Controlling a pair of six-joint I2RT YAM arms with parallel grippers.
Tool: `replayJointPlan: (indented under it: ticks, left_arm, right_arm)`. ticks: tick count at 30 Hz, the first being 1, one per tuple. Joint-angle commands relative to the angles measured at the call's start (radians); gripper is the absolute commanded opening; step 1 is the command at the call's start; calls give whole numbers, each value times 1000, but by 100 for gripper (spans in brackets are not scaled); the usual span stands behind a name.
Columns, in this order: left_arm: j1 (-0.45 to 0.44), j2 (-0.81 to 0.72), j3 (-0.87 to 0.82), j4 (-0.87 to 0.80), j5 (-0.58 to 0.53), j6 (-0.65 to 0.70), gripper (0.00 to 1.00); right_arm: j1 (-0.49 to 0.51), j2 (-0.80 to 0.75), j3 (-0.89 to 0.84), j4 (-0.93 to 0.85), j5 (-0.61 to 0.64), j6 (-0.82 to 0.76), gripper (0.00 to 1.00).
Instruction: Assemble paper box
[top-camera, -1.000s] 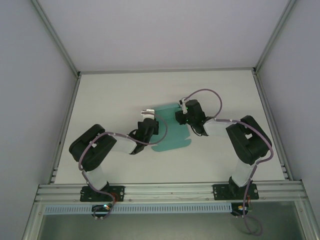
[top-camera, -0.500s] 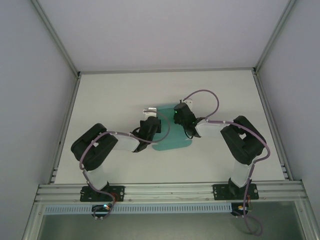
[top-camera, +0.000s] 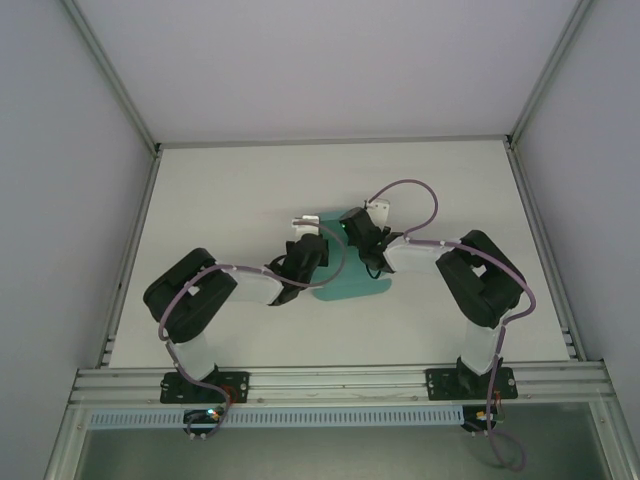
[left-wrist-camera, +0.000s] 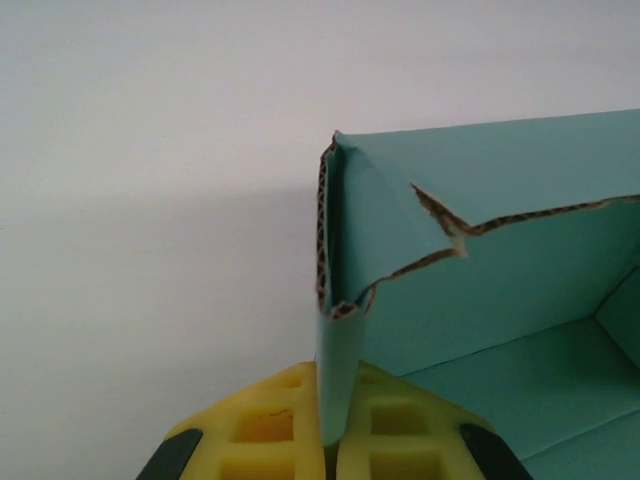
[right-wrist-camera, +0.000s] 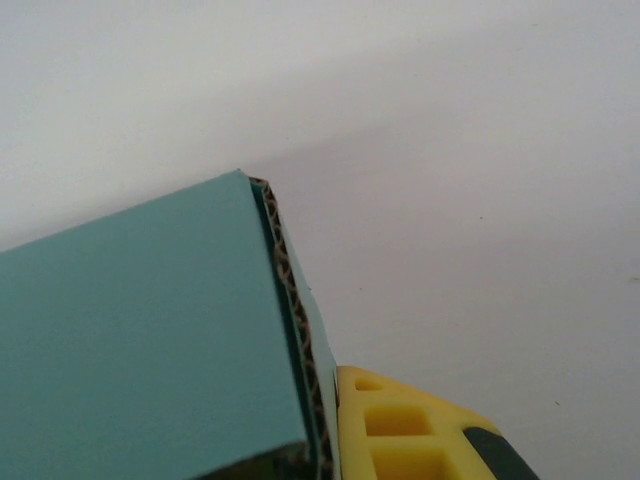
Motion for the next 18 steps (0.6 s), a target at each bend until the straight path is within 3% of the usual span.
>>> replayJointPlan:
  ticks: [1,7,10,11,15,18]
  left_arm:
    - [0,-10,19,-94,-53,-73,0]
    - [-21,13,30,-107,-97,-138,0]
    - [-26,21,39,-111,-103,-145,0]
    - [-29,27,41,-111,-101,-145,0]
    - [-28,21,43,-126,-107,-123,0]
    - [-10,4,28,-129,-97,-123,0]
  right_arm:
    - [-35,62,32,-269,161,240,0]
    - [-25,42,63,-470,237,592,0]
    - [-25,35,63,-451,232,616,0]
    - [-29,35,58,-406,216,585,0]
    - [-34,7,-89,106,90,106,0]
    - [-41,-10,-119,131,83,-85,0]
